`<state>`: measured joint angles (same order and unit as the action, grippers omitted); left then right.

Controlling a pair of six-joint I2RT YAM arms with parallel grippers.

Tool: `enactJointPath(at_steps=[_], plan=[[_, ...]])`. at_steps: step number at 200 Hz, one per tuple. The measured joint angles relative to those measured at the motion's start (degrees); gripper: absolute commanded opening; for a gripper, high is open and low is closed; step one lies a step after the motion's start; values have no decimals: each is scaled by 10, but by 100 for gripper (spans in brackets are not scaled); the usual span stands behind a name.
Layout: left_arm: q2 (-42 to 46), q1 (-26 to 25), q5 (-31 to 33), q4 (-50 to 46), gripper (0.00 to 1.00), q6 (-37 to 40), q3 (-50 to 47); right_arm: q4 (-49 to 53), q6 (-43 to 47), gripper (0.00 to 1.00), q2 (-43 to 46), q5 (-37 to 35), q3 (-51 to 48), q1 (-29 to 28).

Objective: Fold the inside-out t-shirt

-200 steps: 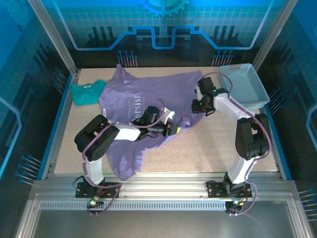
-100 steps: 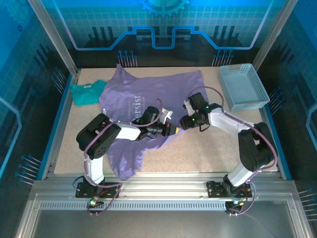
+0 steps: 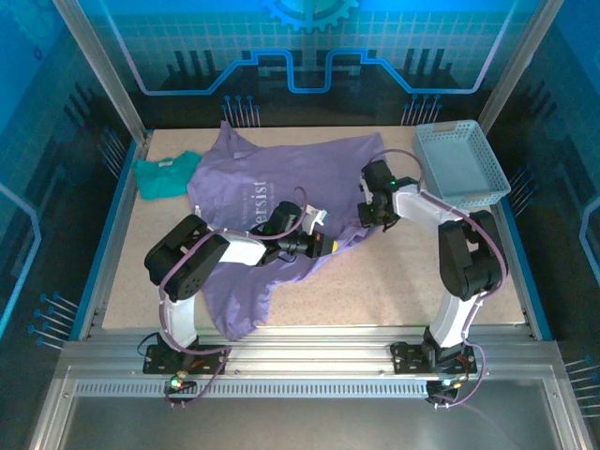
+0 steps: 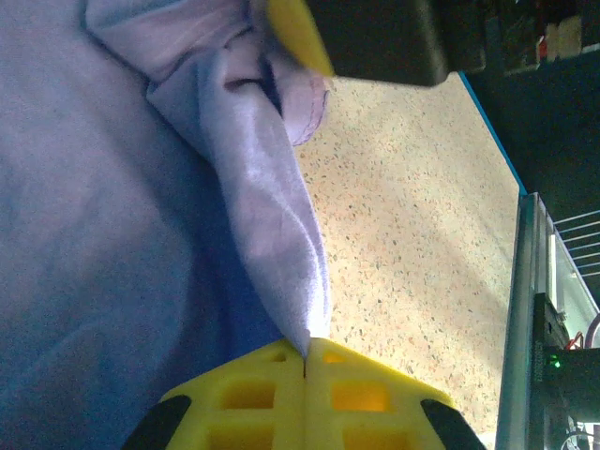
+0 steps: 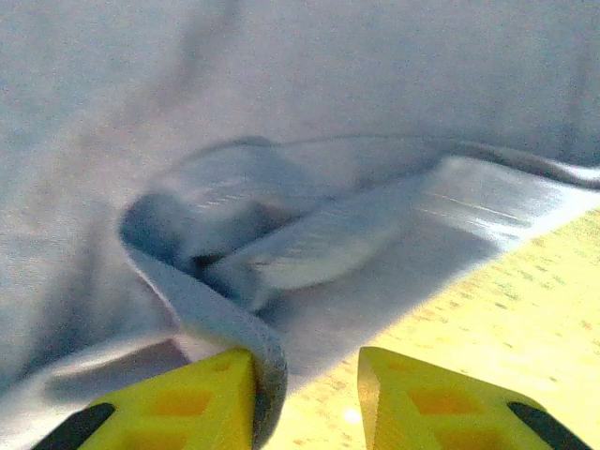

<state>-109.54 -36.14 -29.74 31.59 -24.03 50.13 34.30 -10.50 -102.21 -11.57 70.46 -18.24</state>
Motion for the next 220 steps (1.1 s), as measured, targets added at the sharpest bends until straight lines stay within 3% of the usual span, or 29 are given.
enactJointPath(at_steps=[40, 75, 104, 135, 159, 189, 220], plan=[[0, 0, 2, 0, 0, 1, -1, -5, -12, 53, 77, 15, -61, -22], [-3, 0, 2, 0, 0, 1, -1, -28, -28, 58, 78, 50, -92, -45], [-3, 0, 2, 0, 0, 1, -1, -57, -34, 54, 36, 62, -90, -43], [-6, 0, 2, 3, 0, 1, -1, -68, -36, 32, 12, 72, -77, -8], [-11, 0, 3, 4, 0, 1, -1, -67, -35, 25, 13, 50, -51, 40], [-12, 0, 3, 4, 0, 1, -1, -59, -36, 27, 26, 27, -43, 63], [-13, 0, 3, 4, 0, 1, -1, -51, -35, 44, 58, 43, -49, 50]])
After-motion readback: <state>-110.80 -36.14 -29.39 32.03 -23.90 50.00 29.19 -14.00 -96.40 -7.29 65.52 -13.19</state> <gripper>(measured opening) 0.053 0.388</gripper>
